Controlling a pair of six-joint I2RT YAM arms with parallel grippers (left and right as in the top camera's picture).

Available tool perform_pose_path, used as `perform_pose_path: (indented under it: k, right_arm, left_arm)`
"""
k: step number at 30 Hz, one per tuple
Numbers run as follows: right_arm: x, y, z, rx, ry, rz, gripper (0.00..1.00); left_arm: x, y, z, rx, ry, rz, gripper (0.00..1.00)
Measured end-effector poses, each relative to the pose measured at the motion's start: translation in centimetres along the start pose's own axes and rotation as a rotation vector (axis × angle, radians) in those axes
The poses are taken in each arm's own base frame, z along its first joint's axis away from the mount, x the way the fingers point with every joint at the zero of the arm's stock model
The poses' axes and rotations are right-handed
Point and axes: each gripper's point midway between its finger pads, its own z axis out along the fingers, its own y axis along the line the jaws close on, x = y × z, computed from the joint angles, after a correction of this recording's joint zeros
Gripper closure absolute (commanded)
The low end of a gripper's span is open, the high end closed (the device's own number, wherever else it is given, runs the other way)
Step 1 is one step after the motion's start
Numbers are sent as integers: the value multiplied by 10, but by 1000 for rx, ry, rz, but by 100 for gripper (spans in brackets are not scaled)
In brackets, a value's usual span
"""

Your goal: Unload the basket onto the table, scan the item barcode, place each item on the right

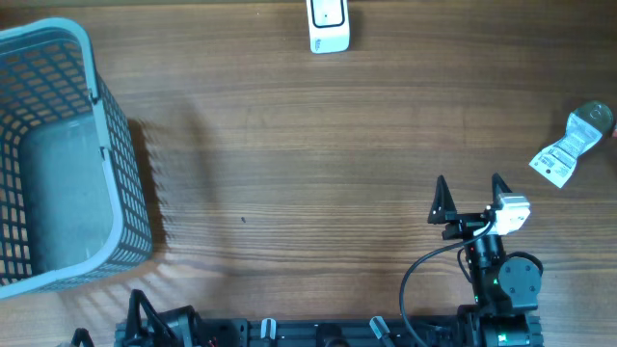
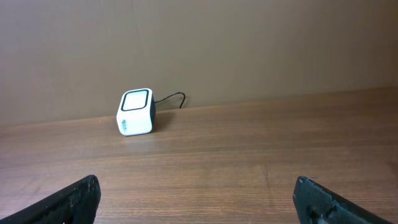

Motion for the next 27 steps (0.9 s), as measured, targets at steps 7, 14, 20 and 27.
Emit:
perform_pose_path:
  k: [7, 14, 20, 27]
  right_arm:
    - [0, 0, 0, 0, 0, 0, 0]
    - [0, 0, 0, 0, 0, 0, 0]
    - [-1, 0, 0, 0, -3, 0, 0]
    - [0, 0, 0, 0, -2, 0, 0]
  left_arm:
    - [0, 0, 0, 0, 0, 0, 0]
    - [-19, -12, 0, 55, -76, -11, 0]
    - [-56, -70, 30, 331, -232, -16, 0]
    - [11, -109, 126, 571, -132, 35, 0]
